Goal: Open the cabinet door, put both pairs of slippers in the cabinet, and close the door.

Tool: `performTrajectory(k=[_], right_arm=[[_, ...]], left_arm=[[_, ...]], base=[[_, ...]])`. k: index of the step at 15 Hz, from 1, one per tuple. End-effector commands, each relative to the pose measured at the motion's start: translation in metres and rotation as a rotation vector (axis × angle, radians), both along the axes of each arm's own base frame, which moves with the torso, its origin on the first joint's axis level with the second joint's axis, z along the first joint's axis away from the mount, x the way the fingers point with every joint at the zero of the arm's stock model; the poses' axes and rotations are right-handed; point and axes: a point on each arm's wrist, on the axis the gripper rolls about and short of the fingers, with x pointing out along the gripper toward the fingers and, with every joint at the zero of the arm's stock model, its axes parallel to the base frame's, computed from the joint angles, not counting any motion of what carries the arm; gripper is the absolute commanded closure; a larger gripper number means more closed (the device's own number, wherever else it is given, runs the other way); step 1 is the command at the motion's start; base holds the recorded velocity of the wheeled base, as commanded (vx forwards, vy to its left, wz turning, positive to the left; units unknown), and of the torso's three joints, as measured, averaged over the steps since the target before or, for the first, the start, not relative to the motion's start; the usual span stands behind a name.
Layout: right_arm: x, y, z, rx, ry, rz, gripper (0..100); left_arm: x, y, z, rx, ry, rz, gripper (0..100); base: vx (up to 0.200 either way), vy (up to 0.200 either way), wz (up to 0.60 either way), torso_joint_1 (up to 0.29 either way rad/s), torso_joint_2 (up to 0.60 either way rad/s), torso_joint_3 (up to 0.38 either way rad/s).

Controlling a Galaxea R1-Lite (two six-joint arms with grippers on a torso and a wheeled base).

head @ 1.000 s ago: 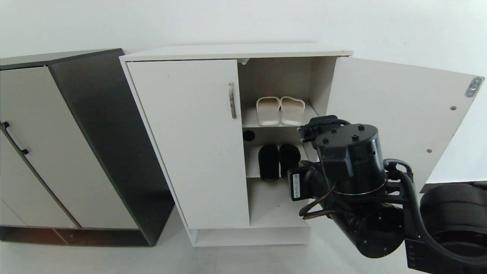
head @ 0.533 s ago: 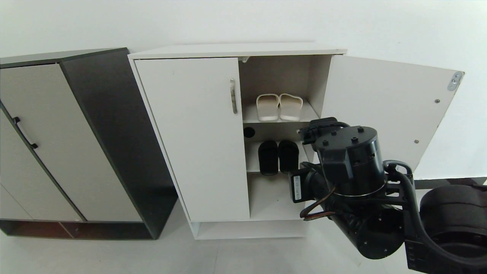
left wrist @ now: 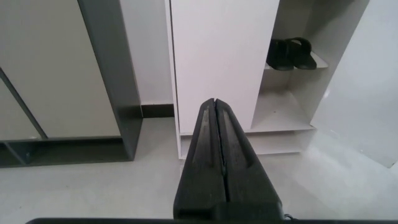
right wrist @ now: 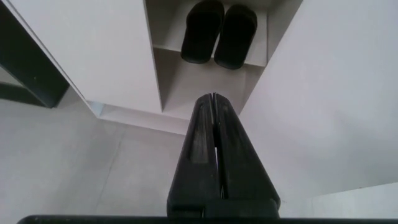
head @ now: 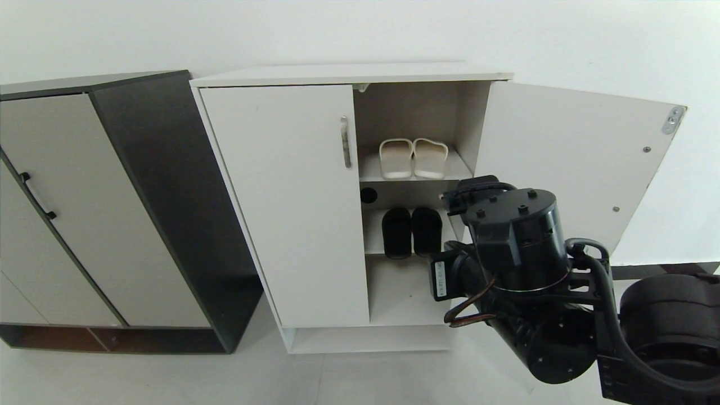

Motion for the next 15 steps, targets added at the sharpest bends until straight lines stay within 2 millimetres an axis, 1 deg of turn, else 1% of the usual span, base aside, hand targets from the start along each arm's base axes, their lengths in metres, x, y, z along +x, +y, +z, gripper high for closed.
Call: performTrajectory(k=[1,3,6,10,15], right_arm=[[-0.0002,0.0003,-0.0008,-0.002,0.002,0.001,100],[-0.0001,0.0005,-0.0013,-0.005,0.002,0.001,100],[-0.0001,0.0005,-0.0013,-0.005,0.002,0.001,100],[0.0003,0.0002,-0.0013,-0.006,0.002,0.000,100],[0.0003,0.0002,-0.0013,-0.006,0.002,0.000,100]], left_arm=[[0.0001,0.0000,0.0000,0.000,0.001,0.000,100],[0.0001,0.0000,0.0000,0.000,0.001,0.000,100],[0.0001,0.0000,0.0000,-0.002,0.001,0.000,100],[0.0001,0.0000,0.0000,-0.002,0.001,0.000,100],[0.0001,0.0000,0.0000,-0.002,0.001,0.000,100]], base=[[0.000,0.000,0.00,0.000,0.00,0.000],[0.000,0.000,0.00,0.000,0.00,0.000],[0.000,0.000,0.00,0.007,-0.18,-0.289],[0.000,0.000,0.00,0.062,-0.49,-0.360],[0.000,0.000,0.00,0.128,-0.47,-0.339]])
